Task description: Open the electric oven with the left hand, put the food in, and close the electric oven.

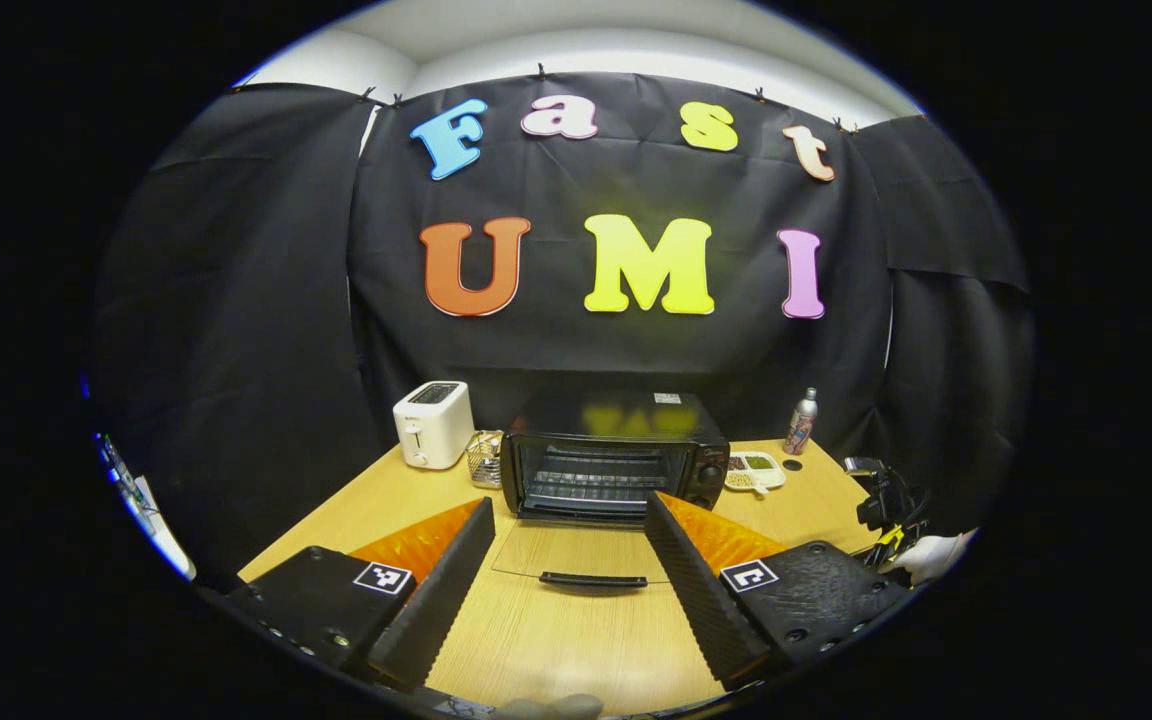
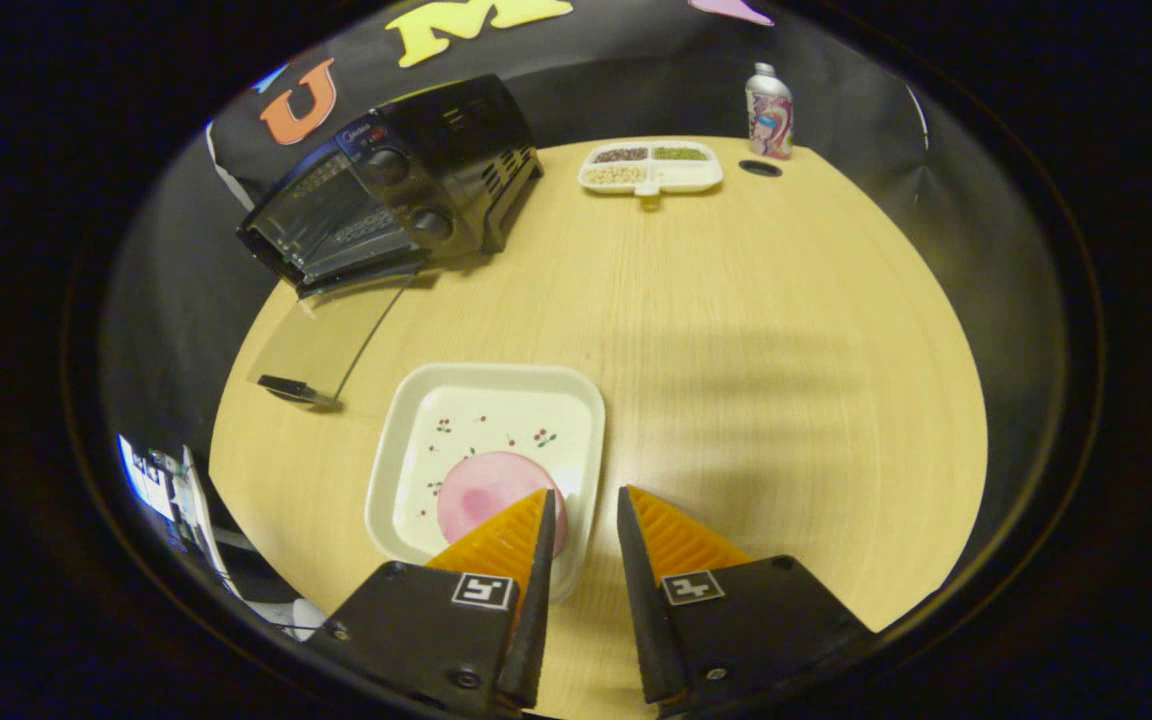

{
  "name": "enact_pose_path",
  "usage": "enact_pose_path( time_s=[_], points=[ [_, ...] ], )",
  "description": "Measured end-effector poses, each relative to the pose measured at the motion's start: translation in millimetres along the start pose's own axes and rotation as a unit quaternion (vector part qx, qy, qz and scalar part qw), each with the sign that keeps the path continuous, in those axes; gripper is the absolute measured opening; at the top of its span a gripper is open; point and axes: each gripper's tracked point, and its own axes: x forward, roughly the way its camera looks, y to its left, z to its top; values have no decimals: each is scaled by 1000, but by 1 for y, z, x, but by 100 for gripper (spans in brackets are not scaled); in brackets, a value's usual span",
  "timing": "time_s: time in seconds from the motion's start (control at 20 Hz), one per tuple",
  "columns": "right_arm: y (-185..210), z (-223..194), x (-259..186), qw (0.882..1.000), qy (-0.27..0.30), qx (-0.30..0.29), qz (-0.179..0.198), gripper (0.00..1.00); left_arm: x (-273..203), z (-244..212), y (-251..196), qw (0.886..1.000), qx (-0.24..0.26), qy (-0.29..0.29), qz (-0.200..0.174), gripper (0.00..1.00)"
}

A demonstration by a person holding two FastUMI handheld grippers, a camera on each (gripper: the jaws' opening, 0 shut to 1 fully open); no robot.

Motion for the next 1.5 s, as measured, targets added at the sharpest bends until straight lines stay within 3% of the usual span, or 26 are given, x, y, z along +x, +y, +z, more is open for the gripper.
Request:
enact_pose_path(
  time_s=[0.15, 0.2, 0.3, 0.4, 0.7, 0.85, 1.05, 1.25, 1.3, 1.5],
  points=[
    [-1, 1, 2, 1000, 27, 8, 4, 25, 2, 0, 0, 1000, -3, 4, 26, 96],
    [-2, 2, 4, 999, 41, 21, 3, 16, 1, -1, -3, 999, -9, 6, 32, 96],
    [0, 2, 4, 997, 68, 31, 9, 16, -1, -3, -7, 999, -23, 10, 44, 96],
    [1, 3, 6, 995, 90, 46, 24, 8, -6, -6, -10, 998, -29, 12, 54, 96],
    [2, 7, 8, 987, 139, 53, 57, 1, -22, -13, -13, 996, -34, 11, 81, 96],
    [2, 7, 7, 982, 146, 68, 100, 1, -27, -16, -10, 995, -44, 7, 85, 96],
    [4, 7, 5, 976, 124, 93, 150, 1, -21, -17, -1, 997, -36, 4, 71, 96],
    [2, 10, -11, 975, 75, 131, 165, 4, -19, -20, 11, 999, -29, 11, 41, 96],
    [5, 10, -15, 973, 65, 137, 172, 0, -16, -20, 13, 999, -27, 13, 33, 96],
    [10, 9, -34, 964, 20, 198, 174, 4, -10, -14, 17, 1000, -25, 14, 6, 96]
  ],
)
